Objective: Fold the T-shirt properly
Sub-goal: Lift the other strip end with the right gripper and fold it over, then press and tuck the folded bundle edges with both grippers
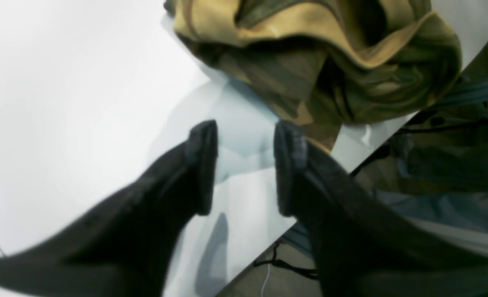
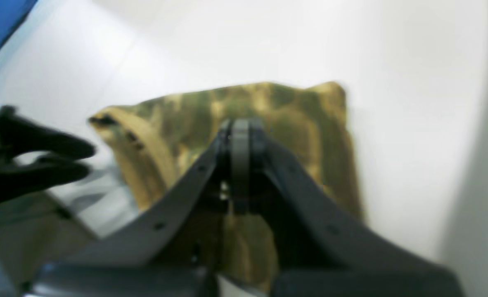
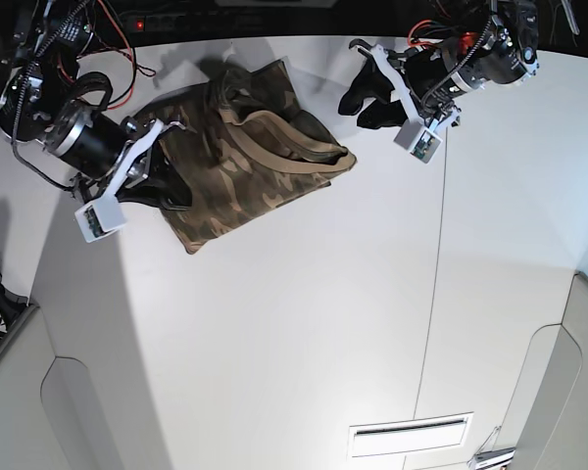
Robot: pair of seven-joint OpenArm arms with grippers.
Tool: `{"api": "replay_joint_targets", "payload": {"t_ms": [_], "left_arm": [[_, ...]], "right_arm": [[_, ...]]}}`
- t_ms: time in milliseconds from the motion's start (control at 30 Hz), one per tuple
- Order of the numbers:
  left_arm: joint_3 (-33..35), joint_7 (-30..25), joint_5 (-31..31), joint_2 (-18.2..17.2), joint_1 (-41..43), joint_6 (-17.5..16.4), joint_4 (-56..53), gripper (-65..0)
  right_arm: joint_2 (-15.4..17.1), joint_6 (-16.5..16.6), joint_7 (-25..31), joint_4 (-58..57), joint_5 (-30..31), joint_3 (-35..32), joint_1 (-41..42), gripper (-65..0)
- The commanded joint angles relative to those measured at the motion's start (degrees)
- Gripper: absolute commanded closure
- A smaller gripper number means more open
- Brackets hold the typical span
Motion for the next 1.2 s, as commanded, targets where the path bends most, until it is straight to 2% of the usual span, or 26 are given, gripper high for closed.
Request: {"api": "replay_joint_targets", "payload": {"t_ms": [0, 133, 200, 367, 500, 633, 667, 733, 800, 967, 1100, 1167], "left_arm": [[-0.11, -1.29, -0.98, -0.04, -0.13, -0.66, 1.16, -20.2], [-0.13, -1.33, -0.52, -0.04, -0.33, -0.66, 1.16, -9.8], [-0.13, -1.40, 0.15, -0.07, -0.44, -0.66, 1.16, -7.1], [-3.13, -1.44, 0.50, -0.02, -0.68, -0.61, 1.16, -7.1], [-8.83, -1.42, -0.52, -0.04, -1.57, -0.63, 1.16, -7.1], [-13.92, -1.18, -4.24, -0.04, -1.70, -0.66, 1.16, -7.1], [-14.64, -0.81, -5.29, -0.04, -1.70, -1.05, 1.18, -7.1], [-15.17, 1.16, -7.93, -0.07, -1.68, -5.03, 1.53, -3.6], [-15.17, 3.17, -10.99, -0.04, -1.33, -5.26, 2.67, 0.0], [-14.51, 3.50, -17.70, 0.00, 0.87, -5.26, 8.00, 0.0], [-9.51, 3.17, -18.03, 0.00, 0.68, -5.26, 9.57, 0.0], [-5.18, 2.25, -15.69, 0.00, 0.70, -5.26, 9.53, 0.0]], "right_arm": [[0.15, 0.17, 0.61, -0.61, 1.79, -0.42, 0.26, 0.0], [0.15, 0.17, -0.81, -8.20, 2.67, -4.13, 0.24, 0.0], [0.15, 0.37, -2.62, -11.89, 5.68, -6.99, -0.24, 0.0], [0.13, 1.31, -5.92, -13.86, 14.88, -17.64, -4.70, 0.0], [0.13, 1.42, -6.21, -13.70, 15.47, -26.01, -5.73, 0.0], [-0.02, 1.44, -6.14, -12.81, 15.41, -29.88, -4.48, 0.0], [-0.02, 1.44, -6.14, -12.48, 15.41, -30.03, -3.69, 0.0], [0.00, 1.44, -6.14, -11.65, 14.93, -29.75, -1.29, 0.0], [0.00, 1.44, -6.10, -10.54, 13.09, -28.83, 1.60, 0.0], [0.00, 1.42, -4.81, -9.11, 11.34, -21.84, 8.26, 0.0], [0.00, 1.27, 0.28, -9.11, 6.29, -13.09, 13.03, 0.0], [0.00, 0.76, 3.65, -9.18, 3.52, -9.03, 14.53, 0.0]]}}
